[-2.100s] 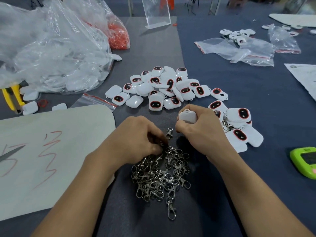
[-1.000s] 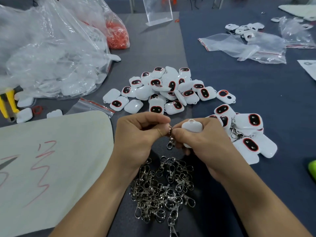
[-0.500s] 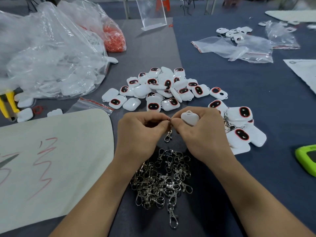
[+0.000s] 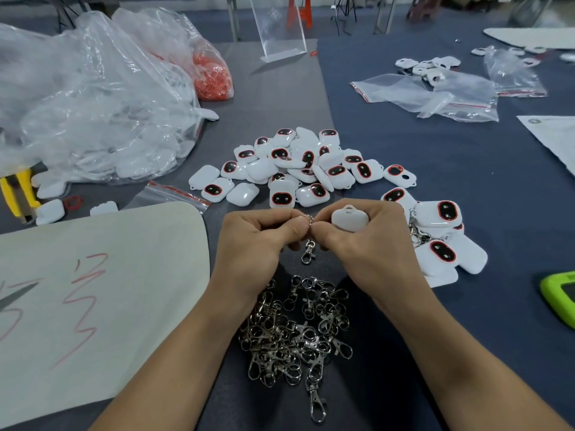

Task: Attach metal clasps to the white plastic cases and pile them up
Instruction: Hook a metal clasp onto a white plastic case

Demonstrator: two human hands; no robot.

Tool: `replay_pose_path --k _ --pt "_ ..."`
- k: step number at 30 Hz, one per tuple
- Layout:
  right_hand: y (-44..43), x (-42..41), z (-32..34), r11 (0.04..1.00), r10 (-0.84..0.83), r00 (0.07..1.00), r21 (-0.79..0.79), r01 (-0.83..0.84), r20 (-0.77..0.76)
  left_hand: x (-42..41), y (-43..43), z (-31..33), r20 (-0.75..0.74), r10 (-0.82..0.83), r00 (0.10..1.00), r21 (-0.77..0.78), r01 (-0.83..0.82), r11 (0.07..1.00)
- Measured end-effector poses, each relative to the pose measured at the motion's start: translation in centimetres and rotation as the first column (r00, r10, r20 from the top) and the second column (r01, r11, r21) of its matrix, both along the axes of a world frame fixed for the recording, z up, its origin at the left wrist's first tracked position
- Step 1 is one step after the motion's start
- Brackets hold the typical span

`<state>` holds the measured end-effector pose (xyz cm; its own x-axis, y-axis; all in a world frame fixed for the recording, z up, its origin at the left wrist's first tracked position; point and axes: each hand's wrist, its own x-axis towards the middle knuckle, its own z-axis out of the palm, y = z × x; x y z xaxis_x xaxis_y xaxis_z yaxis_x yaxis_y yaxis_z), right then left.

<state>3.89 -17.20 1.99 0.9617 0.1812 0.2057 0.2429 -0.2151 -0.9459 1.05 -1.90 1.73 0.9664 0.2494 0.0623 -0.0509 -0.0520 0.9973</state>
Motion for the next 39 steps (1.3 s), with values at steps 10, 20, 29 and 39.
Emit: replay_pose_path --k 10,20,29,39 --pt "-0.3 -0.5 0.3 0.965 -0.007 0.980 -0.254 0.059 0.200 -1.1 0.2 -0.6 0.321 0.003 0.947 0.546 -0.188 0.816" --pt "-0.6 0.2 0.3 0.995 0.015 0.998 -0.096 -0.009 0.061 -0.3 0.1 -0.4 0.065 0.003 0.998 0.036 -0.005 0.999" --pt "-0.4 -0.1 -0.2 0.963 -0.001 0.981 -0.265 0.053 0.195 -1.5 -0.2 -0.7 0.280 0.001 0.960 0.713 -0.208 0.670" --pt "-0.2 0.1 -0.4 0.968 0.014 0.994 -0.252 0.013 0.107 -1.6 -0.2 -0.4 0.349 0.052 0.936 0.596 -0.265 0.758"
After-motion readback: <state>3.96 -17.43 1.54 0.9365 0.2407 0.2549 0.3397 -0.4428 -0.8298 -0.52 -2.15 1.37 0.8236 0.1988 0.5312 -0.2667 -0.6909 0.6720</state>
